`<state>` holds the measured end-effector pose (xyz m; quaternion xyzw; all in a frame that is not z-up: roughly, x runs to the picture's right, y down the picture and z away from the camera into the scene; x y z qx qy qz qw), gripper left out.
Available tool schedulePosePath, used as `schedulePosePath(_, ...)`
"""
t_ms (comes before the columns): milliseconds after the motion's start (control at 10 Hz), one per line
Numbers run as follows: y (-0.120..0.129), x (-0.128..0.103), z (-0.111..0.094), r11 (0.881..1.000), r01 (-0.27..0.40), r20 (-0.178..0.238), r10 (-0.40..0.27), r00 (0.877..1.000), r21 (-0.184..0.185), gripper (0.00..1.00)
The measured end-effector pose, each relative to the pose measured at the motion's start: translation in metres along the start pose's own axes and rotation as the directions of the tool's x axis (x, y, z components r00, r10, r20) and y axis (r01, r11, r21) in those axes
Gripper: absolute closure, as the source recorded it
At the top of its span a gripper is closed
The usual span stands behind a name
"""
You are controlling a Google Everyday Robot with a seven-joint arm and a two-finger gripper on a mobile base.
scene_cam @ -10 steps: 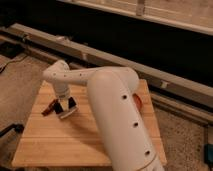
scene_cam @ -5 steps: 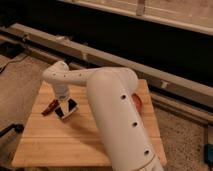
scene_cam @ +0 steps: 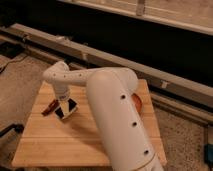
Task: Place the eraser on the white sponge
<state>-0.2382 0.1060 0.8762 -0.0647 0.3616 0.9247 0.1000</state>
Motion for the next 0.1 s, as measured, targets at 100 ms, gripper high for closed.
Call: schedulePosePath(100,0.0000,0.0001,0.0000,1.000,0.000,0.000,0.000,1.000,0.000,0.20)
